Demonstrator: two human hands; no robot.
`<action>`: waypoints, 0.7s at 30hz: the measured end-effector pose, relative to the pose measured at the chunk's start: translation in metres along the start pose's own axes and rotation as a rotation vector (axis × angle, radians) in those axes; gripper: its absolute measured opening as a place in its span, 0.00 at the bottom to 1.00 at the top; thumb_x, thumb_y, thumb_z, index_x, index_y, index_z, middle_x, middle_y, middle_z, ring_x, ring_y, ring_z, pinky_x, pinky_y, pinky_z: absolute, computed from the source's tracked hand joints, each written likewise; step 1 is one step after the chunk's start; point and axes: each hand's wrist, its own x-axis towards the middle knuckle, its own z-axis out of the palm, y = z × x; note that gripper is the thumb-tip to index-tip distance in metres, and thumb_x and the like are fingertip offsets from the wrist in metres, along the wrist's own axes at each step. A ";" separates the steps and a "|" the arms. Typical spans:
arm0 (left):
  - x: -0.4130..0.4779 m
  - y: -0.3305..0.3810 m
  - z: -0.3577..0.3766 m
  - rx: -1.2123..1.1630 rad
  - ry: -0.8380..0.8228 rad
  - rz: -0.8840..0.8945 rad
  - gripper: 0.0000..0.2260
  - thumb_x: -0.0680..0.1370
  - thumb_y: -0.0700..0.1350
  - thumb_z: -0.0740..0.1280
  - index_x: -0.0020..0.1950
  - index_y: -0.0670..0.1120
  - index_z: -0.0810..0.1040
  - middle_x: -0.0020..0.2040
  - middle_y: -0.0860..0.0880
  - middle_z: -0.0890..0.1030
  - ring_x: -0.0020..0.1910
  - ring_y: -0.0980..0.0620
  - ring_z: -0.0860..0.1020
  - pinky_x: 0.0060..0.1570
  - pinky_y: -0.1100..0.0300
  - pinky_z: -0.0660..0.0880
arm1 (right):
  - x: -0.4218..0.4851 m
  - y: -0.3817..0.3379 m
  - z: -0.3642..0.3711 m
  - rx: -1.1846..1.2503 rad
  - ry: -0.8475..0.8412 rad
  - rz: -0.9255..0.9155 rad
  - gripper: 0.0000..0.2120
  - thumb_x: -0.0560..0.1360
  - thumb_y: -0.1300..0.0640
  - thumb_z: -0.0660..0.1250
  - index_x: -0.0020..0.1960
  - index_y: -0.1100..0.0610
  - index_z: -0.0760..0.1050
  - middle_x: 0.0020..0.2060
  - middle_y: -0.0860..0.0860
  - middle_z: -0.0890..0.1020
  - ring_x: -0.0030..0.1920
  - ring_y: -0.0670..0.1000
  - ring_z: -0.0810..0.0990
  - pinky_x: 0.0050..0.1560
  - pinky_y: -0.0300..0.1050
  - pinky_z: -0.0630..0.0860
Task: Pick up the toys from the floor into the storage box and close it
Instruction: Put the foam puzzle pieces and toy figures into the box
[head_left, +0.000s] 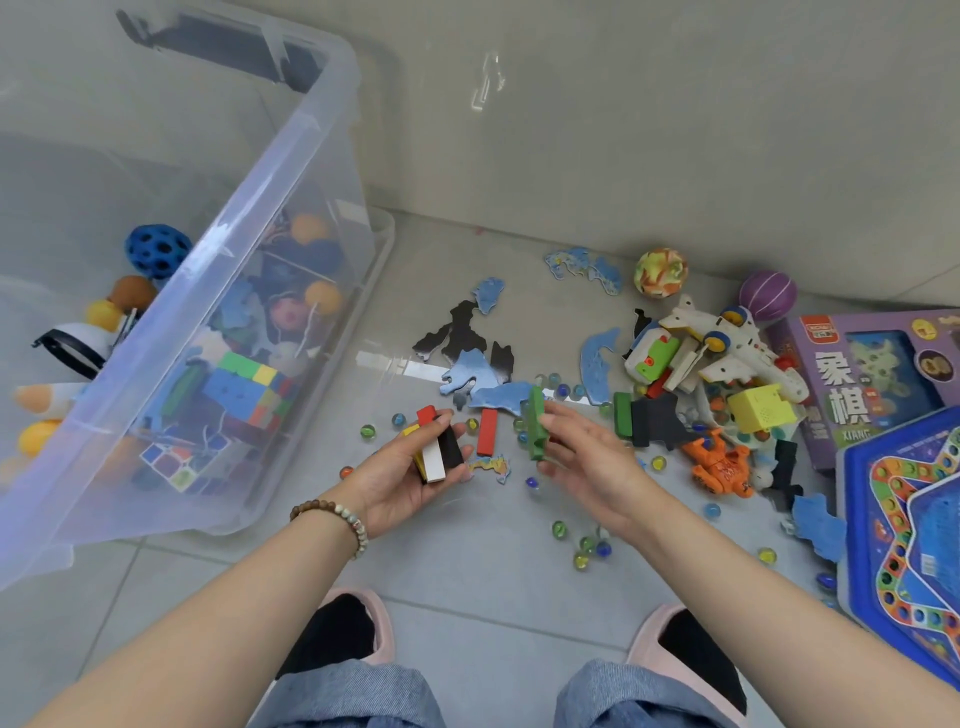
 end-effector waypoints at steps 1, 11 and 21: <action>0.000 0.001 0.000 0.003 0.001 0.000 0.07 0.75 0.43 0.68 0.50 0.41 0.78 0.47 0.46 0.81 0.47 0.49 0.80 0.30 0.59 0.81 | 0.000 -0.002 0.004 0.156 -0.044 0.056 0.10 0.73 0.59 0.65 0.55 0.57 0.76 0.43 0.52 0.79 0.43 0.49 0.75 0.38 0.39 0.75; -0.005 0.011 -0.016 -0.008 0.011 0.026 0.10 0.75 0.44 0.68 0.55 0.43 0.76 0.44 0.48 0.83 0.40 0.52 0.83 0.31 0.61 0.80 | 0.027 -0.010 0.040 -0.492 0.089 0.035 0.11 0.76 0.49 0.65 0.40 0.56 0.71 0.30 0.53 0.73 0.28 0.49 0.72 0.34 0.43 0.73; -0.010 0.013 -0.024 -0.006 0.006 0.026 0.09 0.74 0.44 0.68 0.53 0.44 0.77 0.48 0.47 0.82 0.49 0.48 0.80 0.31 0.60 0.80 | 0.035 0.023 0.049 -1.073 0.379 -0.071 0.20 0.72 0.46 0.69 0.57 0.57 0.75 0.50 0.52 0.79 0.54 0.55 0.78 0.44 0.43 0.70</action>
